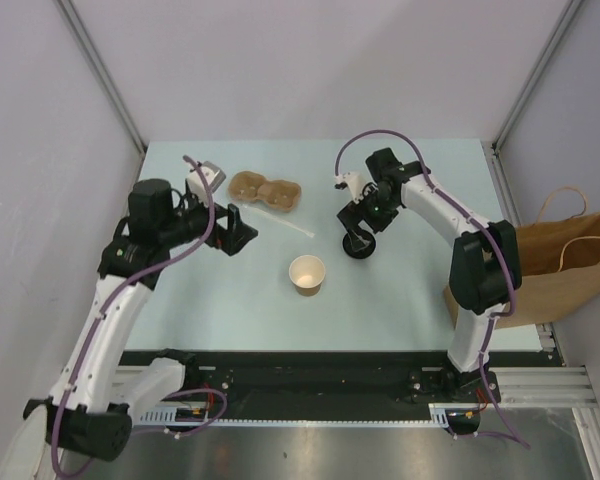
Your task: Pack the takeout coffee
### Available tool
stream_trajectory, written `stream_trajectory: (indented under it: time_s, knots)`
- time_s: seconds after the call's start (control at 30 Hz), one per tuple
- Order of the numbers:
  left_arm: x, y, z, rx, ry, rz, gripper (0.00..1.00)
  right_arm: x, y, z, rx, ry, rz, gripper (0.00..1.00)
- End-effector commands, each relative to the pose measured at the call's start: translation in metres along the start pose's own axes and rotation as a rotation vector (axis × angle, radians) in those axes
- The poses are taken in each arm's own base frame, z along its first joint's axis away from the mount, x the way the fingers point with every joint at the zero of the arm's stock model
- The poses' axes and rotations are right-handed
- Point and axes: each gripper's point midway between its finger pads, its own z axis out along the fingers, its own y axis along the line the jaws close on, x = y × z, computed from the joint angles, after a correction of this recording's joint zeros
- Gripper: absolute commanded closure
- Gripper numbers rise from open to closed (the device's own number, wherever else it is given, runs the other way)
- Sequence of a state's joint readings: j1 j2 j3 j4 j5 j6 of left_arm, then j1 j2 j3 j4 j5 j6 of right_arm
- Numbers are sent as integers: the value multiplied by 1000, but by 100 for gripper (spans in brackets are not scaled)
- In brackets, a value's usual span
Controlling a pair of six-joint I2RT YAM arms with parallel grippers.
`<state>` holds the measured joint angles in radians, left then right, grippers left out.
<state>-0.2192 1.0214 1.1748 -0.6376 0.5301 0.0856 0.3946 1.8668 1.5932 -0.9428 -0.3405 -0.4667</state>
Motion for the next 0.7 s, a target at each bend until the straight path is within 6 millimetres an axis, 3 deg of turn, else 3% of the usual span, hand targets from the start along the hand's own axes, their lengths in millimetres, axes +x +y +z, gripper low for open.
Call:
stream_trajectory:
  time_s: [0.0,0.23,0.4,0.67]
  knots:
    - [-19,-2,-8,-27,-175,22,1,-8,-17,8,29,-9,-26,1]
    - [2,-2,8,18,-42,-75,1,6,-37,30,67,50,-6,15]
    - [-6,0,12,21,-63,-72,1,8,-55,41,121,52,13,27]
    - [-4,1,20,37,-64,-93,0,8,-82,56,180,48,67,37]
